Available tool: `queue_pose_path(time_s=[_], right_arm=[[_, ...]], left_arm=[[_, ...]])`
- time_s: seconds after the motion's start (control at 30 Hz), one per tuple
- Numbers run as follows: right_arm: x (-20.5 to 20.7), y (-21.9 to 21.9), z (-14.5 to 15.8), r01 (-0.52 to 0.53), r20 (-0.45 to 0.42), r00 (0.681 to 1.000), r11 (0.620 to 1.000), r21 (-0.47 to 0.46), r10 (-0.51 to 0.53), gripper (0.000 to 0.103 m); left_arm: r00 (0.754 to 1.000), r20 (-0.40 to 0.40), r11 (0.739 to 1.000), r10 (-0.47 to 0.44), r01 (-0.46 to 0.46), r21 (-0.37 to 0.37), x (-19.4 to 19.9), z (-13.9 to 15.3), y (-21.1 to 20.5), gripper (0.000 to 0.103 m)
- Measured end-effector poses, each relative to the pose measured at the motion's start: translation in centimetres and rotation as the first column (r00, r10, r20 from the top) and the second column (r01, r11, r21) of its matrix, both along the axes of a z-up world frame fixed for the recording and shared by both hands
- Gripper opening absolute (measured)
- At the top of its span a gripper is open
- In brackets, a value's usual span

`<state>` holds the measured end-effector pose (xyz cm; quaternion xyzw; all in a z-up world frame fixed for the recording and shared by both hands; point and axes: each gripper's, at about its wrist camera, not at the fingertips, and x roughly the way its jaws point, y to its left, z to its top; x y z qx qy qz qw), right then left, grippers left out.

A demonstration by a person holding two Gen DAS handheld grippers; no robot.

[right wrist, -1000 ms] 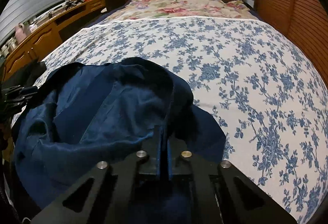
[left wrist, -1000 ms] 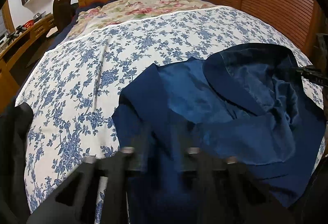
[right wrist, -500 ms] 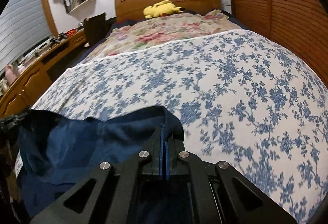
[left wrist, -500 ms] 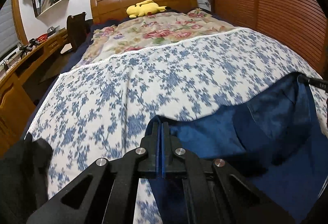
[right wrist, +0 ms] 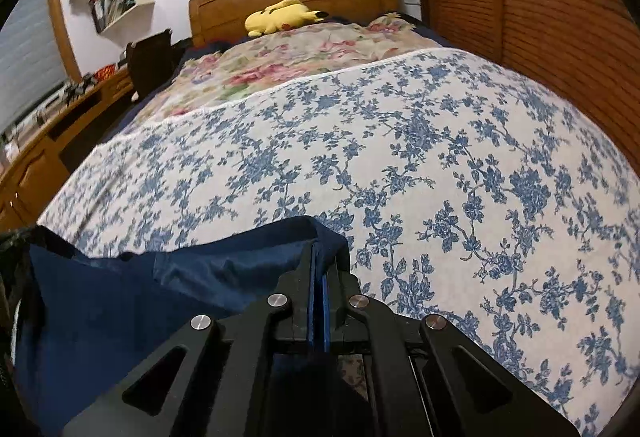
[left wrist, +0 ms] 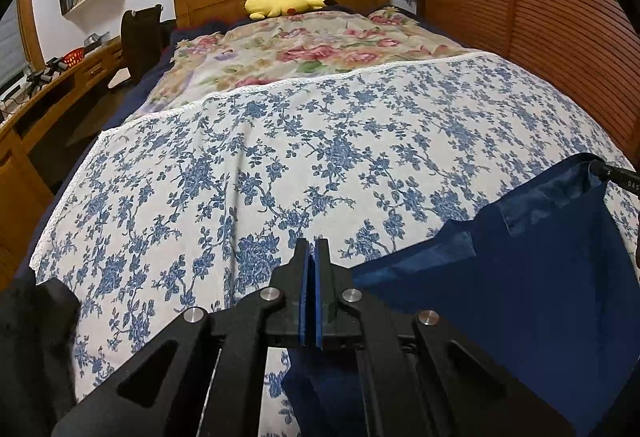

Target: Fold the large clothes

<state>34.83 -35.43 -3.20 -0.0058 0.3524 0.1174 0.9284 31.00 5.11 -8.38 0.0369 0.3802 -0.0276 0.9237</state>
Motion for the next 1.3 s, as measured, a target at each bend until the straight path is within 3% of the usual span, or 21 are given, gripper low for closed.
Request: queue_pose_path(time_s=[0.07, 0.1, 0.13, 0.2, 0.33, 0.43, 0.5, 0.57, 0.6, 0.63, 0.67, 0.73, 0.83, 0.97, 1.13, 1.2, 1.23, 1.3], right_arm=[[-0.8, 0.1, 0.5, -0.002, 0.011, 1.000, 1.000, -0.022, 0.003, 0.013], [-1.2, 0.3, 0.7, 0.007, 0.030, 1.000, 0.999, -0.042, -0.005, 0.031], [-1.4, 0.1, 0.9, 0.016, 0.047, 0.999, 0.998, -0.058, -0.013, 0.057], [-2.2, 0.1, 1.3, 0.030, 0.082, 0.996, 0.997, -0.076, -0.024, 0.067], [-2.8, 0.0, 0.7, 0.000, 0.052, 0.999, 0.997, -0.072, 0.004, 0.067], [-2.1, 0.0, -0.9, -0.050, -0.021, 0.999, 0.997, -0.057, 0.049, 0.067], [-1.2, -0.1, -2.5, -0.076, -0.087, 0.994, 0.997, -0.034, 0.073, 0.064], [-0.2, 0.0, -4.0, -0.097, -0.147, 0.985, 0.995, -0.022, 0.092, 0.054], [0.2, 0.0, -4.8, -0.100, -0.173, 0.980, 0.995, -0.020, 0.095, 0.045], [0.6, -0.1, -5.3, -0.110, -0.195, 0.975, 0.994, -0.004, 0.107, 0.026], [0.9, -0.1, -5.6, -0.126, -0.208, 0.970, 0.992, 0.023, 0.128, 0.016], [0.8, -0.4, -5.1, -0.149, -0.183, 0.971, 0.988, 0.047, 0.155, 0.005], [-0.4, -1.6, -2.9, -0.125, -0.100, 0.986, 0.990, 0.062, 0.131, 0.004], [-2.3, -3.6, -0.9, 0.031, -0.030, 0.999, 0.998, -0.060, -0.033, 0.003], [-2.9, -3.3, -2.6, 0.006, -0.085, 0.996, 0.987, -0.159, -0.019, 0.005], [-3.6, -2.7, -2.2, 0.003, -0.066, 0.998, 0.981, -0.195, -0.016, 0.017], [-4.2, -2.5, -1.7, 0.005, -0.050, 0.999, 0.978, -0.211, -0.016, 0.031], [-6.2, -2.3, -0.6, -0.008, -0.016, 1.000, 0.979, -0.205, 0.005, 0.050]], left_arm=[[1.000, 0.005, 1.000, -0.009, 0.009, -0.015, -0.8, 0.4, 0.0, 0.008], [1.000, 0.010, 1.000, -0.015, 0.016, -0.024, -1.3, 0.7, 0.0, 0.015], [1.000, 0.019, 0.999, -0.025, 0.025, -0.035, -1.8, 0.9, 0.0, 0.025], [0.999, 0.028, 0.998, -0.044, 0.046, -0.049, -2.9, 1.3, -0.3, 0.033], [0.996, 0.033, 0.994, -0.089, 0.091, -0.063, -5.4, 1.6, -1.4, 0.039], [0.993, 0.035, 0.991, -0.111, 0.113, -0.066, -7.1, 1.4, -2.2, 0.061], [0.992, 0.026, 0.990, -0.123, 0.125, -0.067, -8.1, 1.1, -2.8, 0.064], [0.991, 0.018, 0.989, -0.129, 0.130, -0.064, -8.8, 0.9, -3.2, 0.066], [0.991, 0.014, 0.989, -0.131, 0.132, -0.060, -9.1, 0.7, -3.5, 0.066], [0.991, 0.009, 0.989, -0.134, 0.134, -0.057, -9.5, 0.6, -3.8, 0.066], [0.991, 0.006, 0.989, -0.136, 0.136, -0.054, -9.9, 0.5, -4.0, 0.066], [0.990, -0.001, 0.989, -0.143, 0.143, -0.048, -10.6, 0.2, -4.5, 0.066], [0.989, 0.003, 0.989, -0.145, 0.145, -0.033, -11.5, 0.2, -5.1, 0.067], [0.989, 0.010, 0.988, -0.150, 0.150, -0.039, -12.6, 0.2, -5.6, 0.069], [0.990, 0.009, 0.989, -0.138, 0.139, -0.053, -13.8, -0.2, -6.1, 0.070], [0.991, 0.007, 0.989, -0.135, 0.135, -0.057, -14.4, -0.4, -6.2, 0.070], [0.991, 0.008, 0.990, -0.130, 0.130, -0.056, -14.7, -0.5, -6.2, 0.070], [0.992, 0.010, 0.991, -0.122, 0.123, -0.056, -15.3, -0.6, -6.1, 0.070]])
